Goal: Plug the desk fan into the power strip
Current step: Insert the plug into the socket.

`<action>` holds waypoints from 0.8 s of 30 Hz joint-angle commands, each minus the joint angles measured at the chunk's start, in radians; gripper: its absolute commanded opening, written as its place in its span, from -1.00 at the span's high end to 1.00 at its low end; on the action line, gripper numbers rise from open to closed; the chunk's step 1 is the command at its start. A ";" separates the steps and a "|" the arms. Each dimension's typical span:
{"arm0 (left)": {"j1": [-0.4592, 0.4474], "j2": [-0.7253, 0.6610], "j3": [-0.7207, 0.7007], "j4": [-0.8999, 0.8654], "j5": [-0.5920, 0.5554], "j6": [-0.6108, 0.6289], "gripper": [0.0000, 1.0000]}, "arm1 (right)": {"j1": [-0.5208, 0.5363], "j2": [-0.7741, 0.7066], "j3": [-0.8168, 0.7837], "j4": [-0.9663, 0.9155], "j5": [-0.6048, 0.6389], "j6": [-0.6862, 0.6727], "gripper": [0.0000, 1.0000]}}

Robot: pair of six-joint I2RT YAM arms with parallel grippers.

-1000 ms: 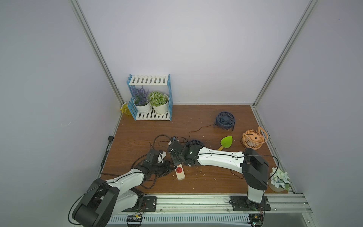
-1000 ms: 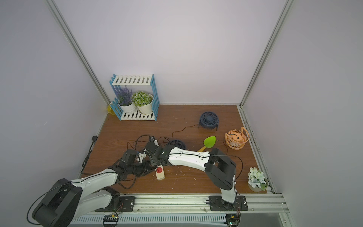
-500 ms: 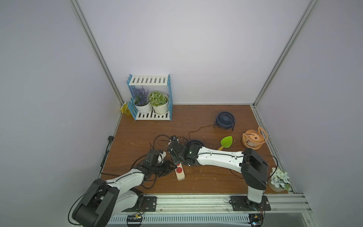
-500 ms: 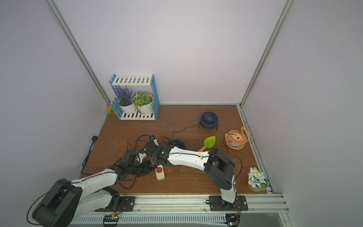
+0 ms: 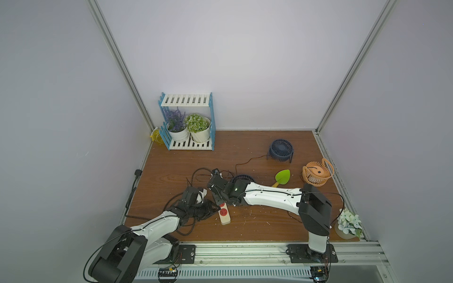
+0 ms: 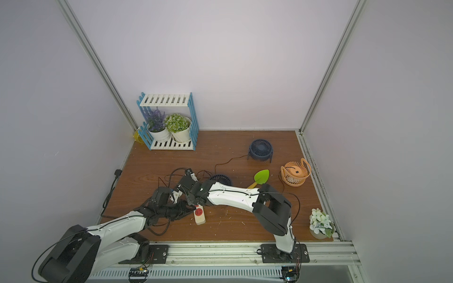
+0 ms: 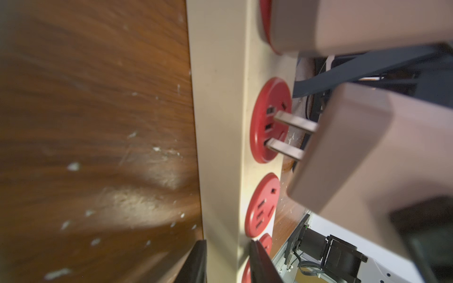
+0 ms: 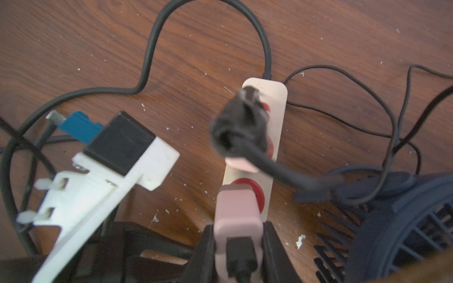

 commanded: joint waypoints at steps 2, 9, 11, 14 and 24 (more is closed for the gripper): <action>0.009 -0.004 -0.017 0.027 0.018 0.022 0.35 | -0.007 0.042 -0.004 -0.103 -0.041 0.011 1.00; -0.028 0.019 -0.012 0.143 0.072 0.024 0.34 | -0.030 0.042 0.012 -0.173 -0.060 -0.015 1.00; -0.046 0.016 -0.004 0.150 0.062 0.031 0.33 | -0.044 0.066 0.031 -0.193 -0.054 -0.031 1.00; -0.051 0.020 -0.003 0.139 0.042 0.037 0.33 | -0.050 0.109 0.077 -0.217 -0.050 -0.053 1.00; 0.020 -0.090 0.027 -0.242 -0.130 0.100 0.32 | -0.050 0.181 0.155 -0.295 -0.058 -0.097 1.00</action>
